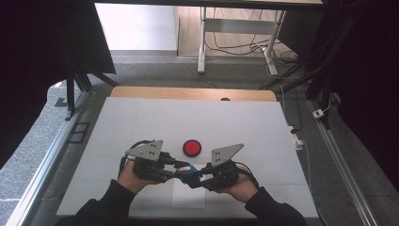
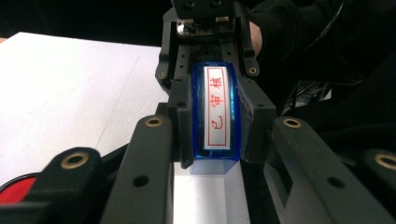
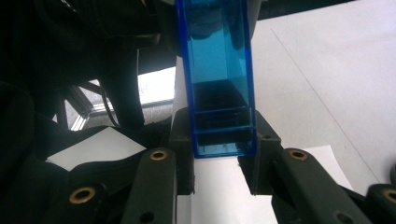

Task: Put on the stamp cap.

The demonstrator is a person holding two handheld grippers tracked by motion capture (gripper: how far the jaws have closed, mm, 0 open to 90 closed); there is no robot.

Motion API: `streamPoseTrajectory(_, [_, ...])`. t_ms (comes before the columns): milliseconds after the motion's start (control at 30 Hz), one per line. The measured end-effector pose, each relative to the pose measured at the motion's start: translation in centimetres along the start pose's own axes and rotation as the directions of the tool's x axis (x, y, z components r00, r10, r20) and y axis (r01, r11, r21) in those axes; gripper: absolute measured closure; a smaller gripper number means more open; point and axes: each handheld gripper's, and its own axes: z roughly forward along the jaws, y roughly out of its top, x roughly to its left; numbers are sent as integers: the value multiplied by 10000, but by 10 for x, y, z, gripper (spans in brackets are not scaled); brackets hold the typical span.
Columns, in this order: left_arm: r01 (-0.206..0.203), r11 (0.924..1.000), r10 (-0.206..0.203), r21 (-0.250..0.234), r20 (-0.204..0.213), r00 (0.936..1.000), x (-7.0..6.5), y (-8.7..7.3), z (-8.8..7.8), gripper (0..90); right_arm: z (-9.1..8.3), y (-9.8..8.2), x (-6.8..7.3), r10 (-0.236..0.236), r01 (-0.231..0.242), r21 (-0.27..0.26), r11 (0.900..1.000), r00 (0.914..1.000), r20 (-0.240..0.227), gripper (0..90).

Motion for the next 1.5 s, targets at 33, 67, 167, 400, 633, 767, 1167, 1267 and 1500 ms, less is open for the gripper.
streamPoseTrajectory(33, [50,10000,-50,-69,44,10000,0,0,0,702,0,1,1,-46,46,-45,10000,10000,-18,693])
streamPoseTrajectory(67, [83,9999,-82,-119,81,9999,1,-1,0,702,-1,1,1,-125,125,-80,9999,9999,-18,693])
streamPoseTrajectory(167, [174,9997,-171,-185,139,9998,1,-1,0,702,-1,1,1,-217,217,-74,9997,9998,-17,694])
streamPoseTrajectory(400, [343,9988,-336,-350,196,9992,2,-3,1,702,-3,1,1,-245,244,-98,9997,9996,-116,695])
streamPoseTrajectory(633, [86,10000,-86,-5,-280,9996,-1,0,3,701,-2,1,1,-290,288,54,9996,9991,316,671])
streamPoseTrajectory(767, [123,9998,-117,126,-460,9989,-1,1,2,700,-2,0,1,-237,236,23,9997,9981,562,646])
streamPoseTrajectory(1167, [158,9995,-134,267,-869,9961,-3,4,-2,700,-9,-2,0,10,-2,-65,10000,9925,1224,539])
streamPoseTrajectory(1267, [168,9994,-137,307,-968,9952,-4,6,-4,700,-11,-2,1,68,-63,-42,10000,9898,1424,507])
streamPoseTrajectory(1500, [293,9990,-249,348,-1228,9921,-4,6,-9,699,-17,-4,3,293,-286,-64,9996,9801,1965,409])
